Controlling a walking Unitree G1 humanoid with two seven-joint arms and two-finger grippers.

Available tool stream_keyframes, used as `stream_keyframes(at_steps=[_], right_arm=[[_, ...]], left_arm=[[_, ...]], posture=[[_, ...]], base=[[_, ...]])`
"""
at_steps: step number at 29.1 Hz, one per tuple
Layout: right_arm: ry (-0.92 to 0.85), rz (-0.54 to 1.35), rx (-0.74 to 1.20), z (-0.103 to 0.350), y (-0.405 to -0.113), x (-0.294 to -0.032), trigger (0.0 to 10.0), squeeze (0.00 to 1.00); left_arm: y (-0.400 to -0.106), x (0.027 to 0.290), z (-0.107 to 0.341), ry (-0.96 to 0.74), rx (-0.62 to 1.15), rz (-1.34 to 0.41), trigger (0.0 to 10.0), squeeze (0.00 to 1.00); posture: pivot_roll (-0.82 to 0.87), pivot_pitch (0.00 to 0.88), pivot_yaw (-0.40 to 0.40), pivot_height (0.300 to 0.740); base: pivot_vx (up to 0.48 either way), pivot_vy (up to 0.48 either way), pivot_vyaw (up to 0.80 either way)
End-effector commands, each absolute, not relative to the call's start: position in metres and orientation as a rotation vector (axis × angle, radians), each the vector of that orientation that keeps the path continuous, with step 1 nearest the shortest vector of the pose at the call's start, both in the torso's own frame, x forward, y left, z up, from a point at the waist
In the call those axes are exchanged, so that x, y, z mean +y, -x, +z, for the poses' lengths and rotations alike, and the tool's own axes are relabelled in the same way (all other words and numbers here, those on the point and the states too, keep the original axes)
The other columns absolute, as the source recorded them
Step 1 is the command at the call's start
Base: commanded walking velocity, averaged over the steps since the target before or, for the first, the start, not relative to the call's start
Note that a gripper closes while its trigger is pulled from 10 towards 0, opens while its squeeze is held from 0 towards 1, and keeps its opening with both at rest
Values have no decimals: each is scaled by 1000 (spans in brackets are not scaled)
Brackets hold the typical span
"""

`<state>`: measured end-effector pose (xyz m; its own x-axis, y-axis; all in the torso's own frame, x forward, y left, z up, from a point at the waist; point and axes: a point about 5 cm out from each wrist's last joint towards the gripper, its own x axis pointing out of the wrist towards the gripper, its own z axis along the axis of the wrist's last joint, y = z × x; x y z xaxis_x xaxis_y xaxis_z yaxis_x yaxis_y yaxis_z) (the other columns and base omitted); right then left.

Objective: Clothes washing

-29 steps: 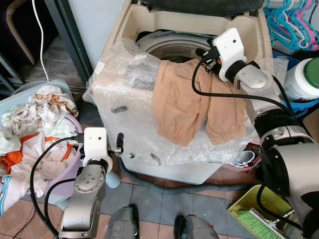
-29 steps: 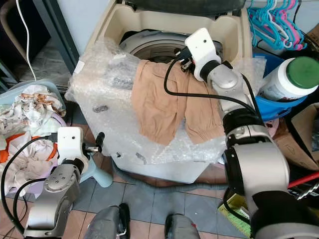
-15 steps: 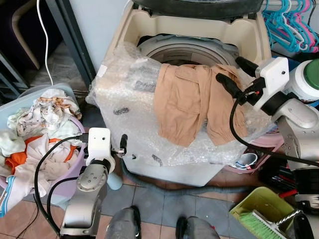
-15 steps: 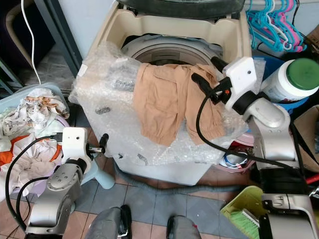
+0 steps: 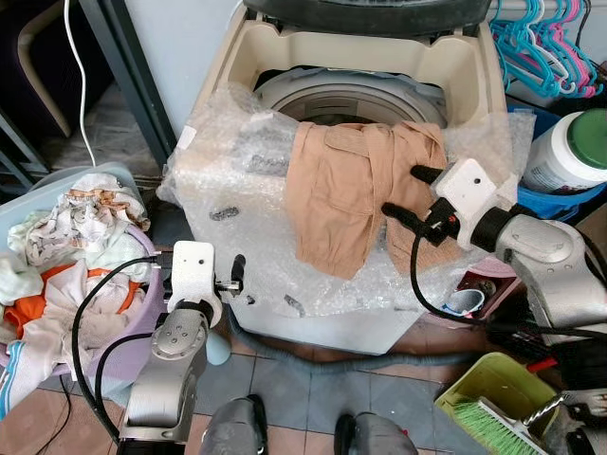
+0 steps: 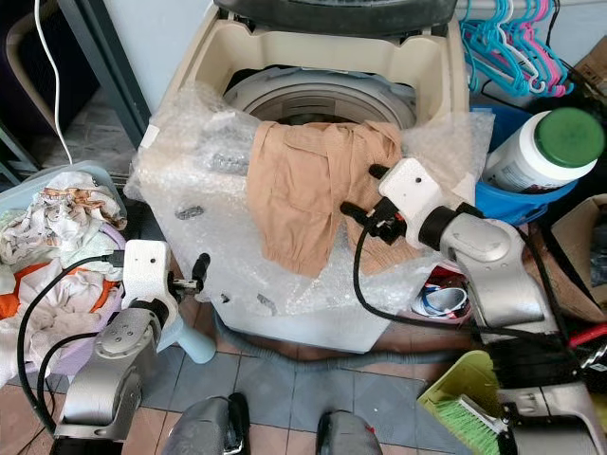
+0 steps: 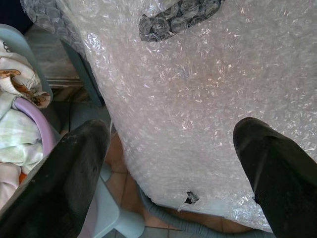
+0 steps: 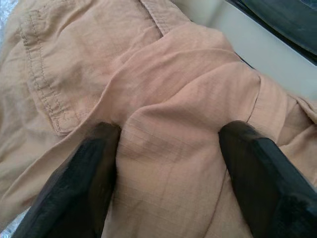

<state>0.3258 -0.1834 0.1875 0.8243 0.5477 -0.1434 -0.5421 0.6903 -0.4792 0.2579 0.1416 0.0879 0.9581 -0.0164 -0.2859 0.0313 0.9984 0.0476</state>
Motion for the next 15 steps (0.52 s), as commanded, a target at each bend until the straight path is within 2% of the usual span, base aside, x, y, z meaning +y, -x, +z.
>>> stream_keyframes(at_steps=[1, 4, 8, 15], right_arm=[[530, 492, 10, 187, -335, -191, 0, 0], [467, 405, 12, 190, -345, -194, 0, 0], [443, 379, 10, 192, -352, -191, 0, 0], [301, 348, -42, 219, -387, -160, 0, 0]], left_arm=[[-257, 144, 86, -56, 296, -14, 10000, 0], [-258, 143, 85, -56, 298, -12, 10000, 0], [-258, 141, 84, -56, 304, -18, 10000, 0], [-265, 136, 84, -60, 300, -29, 10000, 0]], posture=[[-4, 118, 18, 740], [-10, 119, 17, 740], [-17, 117, 18, 740], [-28, 108, 17, 740]], base=[[0, 0, 0], [0, 0, 0], [0, 0, 0], [0, 0, 0]])
